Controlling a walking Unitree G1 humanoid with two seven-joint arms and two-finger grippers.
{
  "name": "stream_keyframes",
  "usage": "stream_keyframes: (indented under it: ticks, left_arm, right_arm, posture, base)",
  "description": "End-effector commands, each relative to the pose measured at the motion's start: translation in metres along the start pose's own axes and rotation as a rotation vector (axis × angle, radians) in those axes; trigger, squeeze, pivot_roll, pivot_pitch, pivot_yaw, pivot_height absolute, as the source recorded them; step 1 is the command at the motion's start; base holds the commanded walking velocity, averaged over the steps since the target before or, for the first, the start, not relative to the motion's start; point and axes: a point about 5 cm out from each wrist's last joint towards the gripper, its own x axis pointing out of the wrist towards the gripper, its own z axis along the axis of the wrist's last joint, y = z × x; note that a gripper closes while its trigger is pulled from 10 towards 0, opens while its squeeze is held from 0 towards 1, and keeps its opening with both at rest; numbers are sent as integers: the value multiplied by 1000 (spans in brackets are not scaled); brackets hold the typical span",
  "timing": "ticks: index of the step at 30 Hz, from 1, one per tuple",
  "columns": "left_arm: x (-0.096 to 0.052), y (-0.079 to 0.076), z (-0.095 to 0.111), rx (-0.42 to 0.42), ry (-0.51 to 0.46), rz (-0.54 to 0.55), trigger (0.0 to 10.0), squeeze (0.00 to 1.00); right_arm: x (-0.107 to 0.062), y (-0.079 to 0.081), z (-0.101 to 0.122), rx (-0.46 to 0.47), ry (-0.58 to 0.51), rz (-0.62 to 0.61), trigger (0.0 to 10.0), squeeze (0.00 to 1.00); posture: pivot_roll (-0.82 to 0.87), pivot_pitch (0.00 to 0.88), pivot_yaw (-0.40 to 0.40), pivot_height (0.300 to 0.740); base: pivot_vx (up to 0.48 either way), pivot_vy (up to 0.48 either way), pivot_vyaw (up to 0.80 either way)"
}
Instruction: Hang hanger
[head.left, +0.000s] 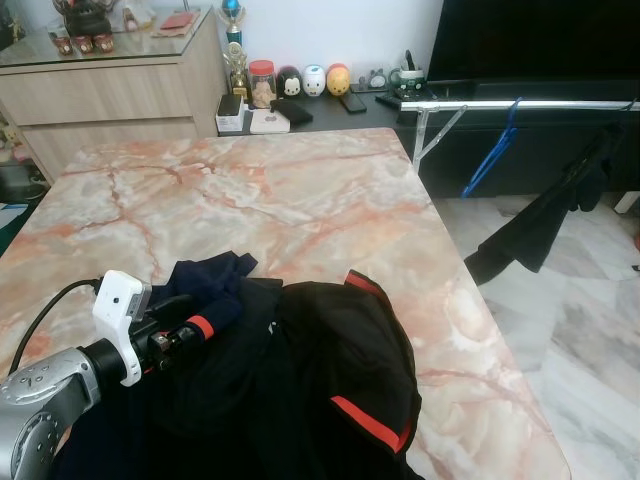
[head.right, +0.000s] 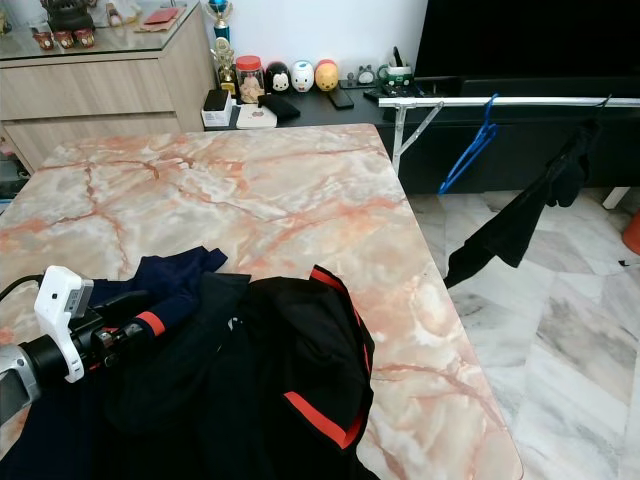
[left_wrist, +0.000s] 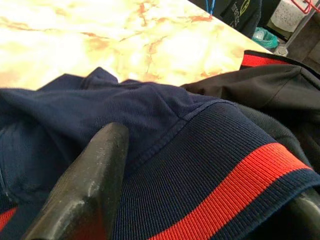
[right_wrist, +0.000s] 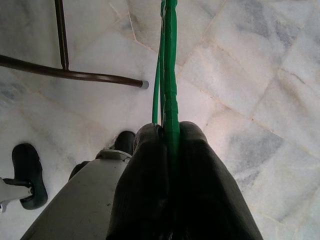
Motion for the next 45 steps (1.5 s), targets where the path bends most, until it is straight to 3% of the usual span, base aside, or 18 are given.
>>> stream_keyframes:
  ticks: [1, 19, 30, 39, 43, 44, 45]
  left_arm:
    - [-1, 0, 5, 29, -16, 5, 10000, 0]
    - [0, 0, 8, 33, -32, 9, 10000, 0]
    - [3, -5, 4, 28, -27, -13, 10000, 0]
    - [9, -14, -4, 73, 28, -65, 10000, 0]
    - [15, -13, -3, 151, 36, -36, 10000, 0]
    - [17, -12, -3, 174, 36, -23, 10000, 522]
    - [18, -11, -2, 194, 34, -12, 10000, 776]
  right_arm:
    - [0, -1, 2, 1, -4, 1, 10000, 0]
    - [0, 0, 0, -5, -1, 4, 10000, 0]
    - [0, 0, 0, -7, 0, 4, 10000, 0]
    - [0, -1, 1, -5, -1, 2, 10000, 0]
    - [0, 0, 1, -6, -1, 1, 10000, 0]
    - [0, 0, 1, -6, -1, 1, 10000, 0]
    - [0, 0, 1, -6, -1, 1, 10000, 0]
  posture:
    - [-40, 0, -4, 740]
    - [-40, 0, -2, 740]
    - [-38, 0, -4, 740]
    - [-38, 0, -5, 740]
    - [-40, 0, -2, 740]
    - [-40, 0, -2, 740]
    - [-40, 0, -4, 740]
  base:
    - [-259, 0, 0]
    - [-264, 0, 0]
    - [0, 0, 0]
    - [0, 0, 0]
    - [0, 0, 0]
    - [0, 0, 0]
    - [0, 0, 0]
